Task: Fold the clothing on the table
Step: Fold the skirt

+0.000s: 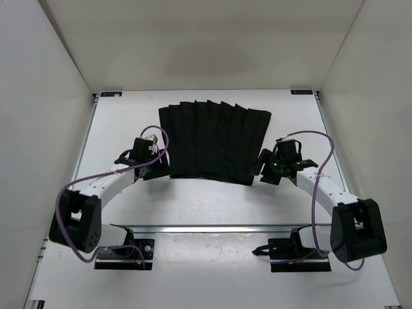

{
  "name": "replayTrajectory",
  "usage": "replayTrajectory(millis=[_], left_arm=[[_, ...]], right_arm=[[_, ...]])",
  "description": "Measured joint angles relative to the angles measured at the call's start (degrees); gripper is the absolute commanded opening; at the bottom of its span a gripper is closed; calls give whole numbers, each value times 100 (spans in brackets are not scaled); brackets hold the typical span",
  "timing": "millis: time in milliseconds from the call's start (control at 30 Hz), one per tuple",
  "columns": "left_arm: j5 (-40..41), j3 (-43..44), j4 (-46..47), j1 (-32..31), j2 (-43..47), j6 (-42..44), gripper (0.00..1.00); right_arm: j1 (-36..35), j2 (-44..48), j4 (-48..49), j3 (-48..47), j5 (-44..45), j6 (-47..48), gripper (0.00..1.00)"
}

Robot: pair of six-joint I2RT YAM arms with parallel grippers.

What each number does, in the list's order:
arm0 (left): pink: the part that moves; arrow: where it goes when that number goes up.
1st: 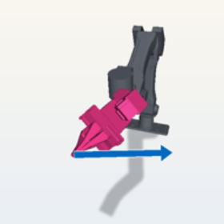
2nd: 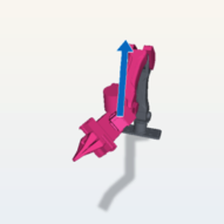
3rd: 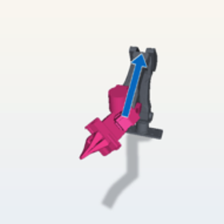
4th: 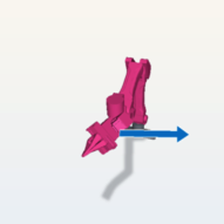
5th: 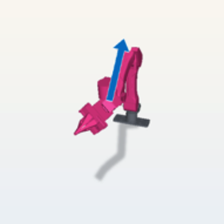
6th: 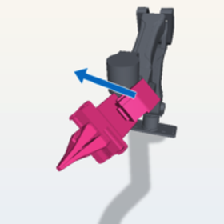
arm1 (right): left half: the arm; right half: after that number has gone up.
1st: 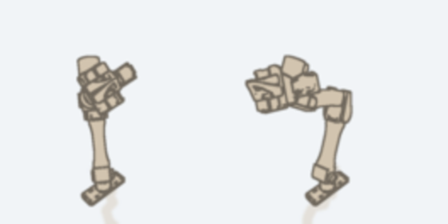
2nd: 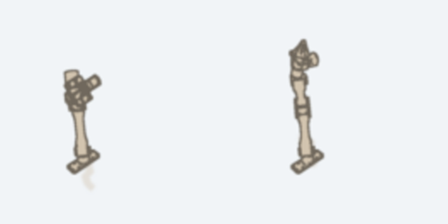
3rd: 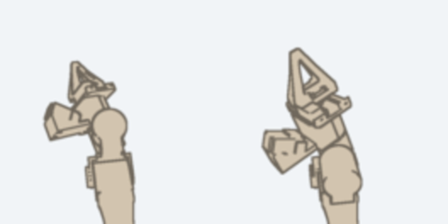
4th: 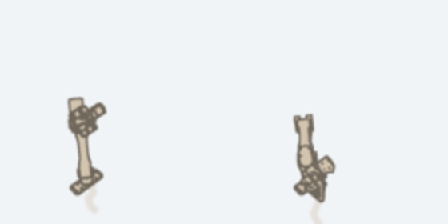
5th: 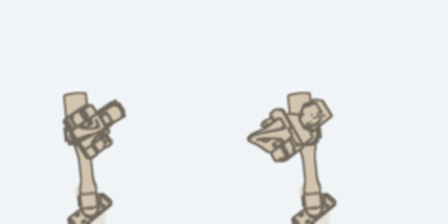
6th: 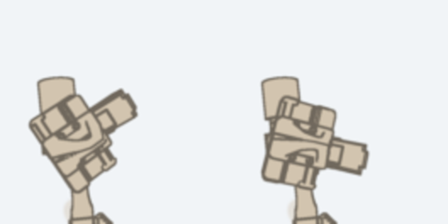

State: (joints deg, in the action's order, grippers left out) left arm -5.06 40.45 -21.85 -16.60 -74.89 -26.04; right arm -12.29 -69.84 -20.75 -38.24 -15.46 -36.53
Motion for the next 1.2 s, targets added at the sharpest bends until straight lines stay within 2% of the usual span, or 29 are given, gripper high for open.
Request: replayTrajectory(millis=[200,267,400,467,533,567,600,633,867,1033,1200], left_arm=[[13,127,446,-4,-730,-197,71],[9,227,597,-13,-929,-280,71],[13,385,813,-122,-1222,-437,60],[4,431,885,-175,-1346,-509,49],[-46,435,942,-203,-1434,-603,27],[-61,428,973,-214,-1458,-649,21],[-85,411,1014,-225,-1467,-686,9],[-103,380,1056,-234,-1458,-741,0],[-323,350,833,-94,-1193,-778,0],[-522,638,138,72,-492,-675,0],[-658,852,-339,98,544,-540,0]], right_arm=[[-35,-658,328,42,175,-120,53],[-39,-857,417,42,190,-138,47],[-48,-1152,645,63,146,-205,37],[-70,-1274,769,63,98,-249,28],[-98,-1384,901,63,33,-262,22],[-116,-1440,955,61,-17,-269,13],[-114,-1491,1001,50,-74,-254,2],[-114,-1547,1027,39,-131,-236,0],[83,-1528,501,-343,-586,24,0],[555,-730,-365,-765,-944,391,0],[592,166,-1071,-1097,-997,649,0]])
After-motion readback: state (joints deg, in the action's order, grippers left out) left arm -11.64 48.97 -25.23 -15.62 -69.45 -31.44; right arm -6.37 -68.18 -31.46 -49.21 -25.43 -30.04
